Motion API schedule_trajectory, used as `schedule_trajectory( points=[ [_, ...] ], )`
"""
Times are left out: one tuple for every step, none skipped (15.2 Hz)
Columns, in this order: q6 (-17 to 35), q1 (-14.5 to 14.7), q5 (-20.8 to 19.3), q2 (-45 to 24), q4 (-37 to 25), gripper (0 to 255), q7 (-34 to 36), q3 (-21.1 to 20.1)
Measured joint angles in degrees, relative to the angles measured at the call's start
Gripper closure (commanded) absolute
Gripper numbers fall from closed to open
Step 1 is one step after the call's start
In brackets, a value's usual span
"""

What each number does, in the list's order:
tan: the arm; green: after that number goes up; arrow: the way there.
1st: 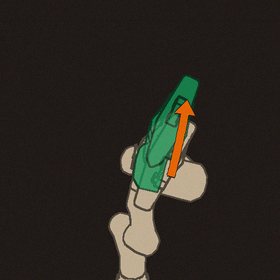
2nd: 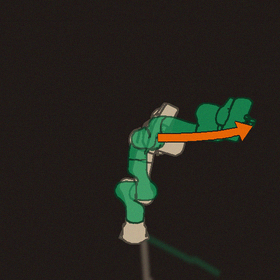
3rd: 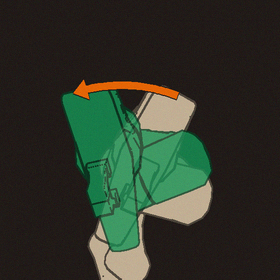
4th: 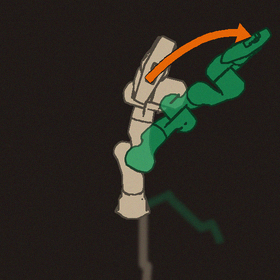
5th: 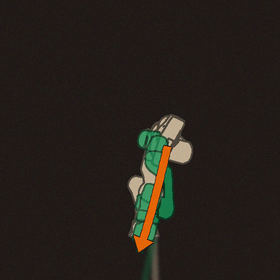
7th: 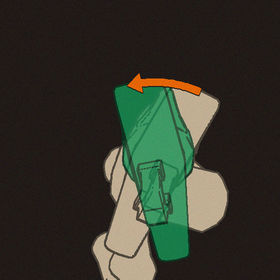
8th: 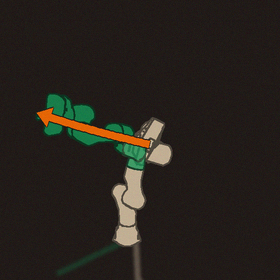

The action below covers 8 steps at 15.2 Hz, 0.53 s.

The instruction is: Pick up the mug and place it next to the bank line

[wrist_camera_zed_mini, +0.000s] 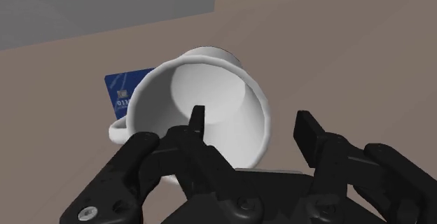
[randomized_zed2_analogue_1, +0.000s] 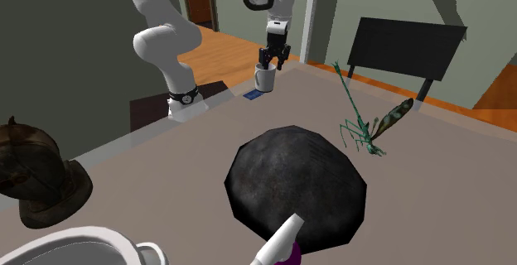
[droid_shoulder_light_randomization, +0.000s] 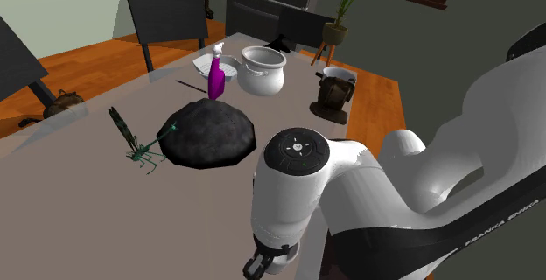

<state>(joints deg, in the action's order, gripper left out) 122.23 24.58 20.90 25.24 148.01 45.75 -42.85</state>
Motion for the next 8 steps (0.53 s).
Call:
schedule_trajectory(
  points=[
    [0.0,0.0,0.0,0.0,0.0,0,0.0,0.0],
    [0.0,0.0,0.0,0.0,0.0,0,0.0,0.0],
    [0.0,0.0,0.0,0.0,0.0,0,0.0,0.0],
    [0.0,0.0,0.0,0.0,0.0,0,0.0,0.0],
    [-0.9,0.0,-0.1,0.3,-0.7,0,0.0,0.3],
    [-2.4,0.1,-0.2,1.1,-1.5,0,0.0,0.8],
    [-4.3,0.1,-0.5,1.6,-2.9,0,0.0,1.3],
    [-6.3,0.2,-0.5,2.7,-3.9,0,-0.3,2.2]
  ],
)
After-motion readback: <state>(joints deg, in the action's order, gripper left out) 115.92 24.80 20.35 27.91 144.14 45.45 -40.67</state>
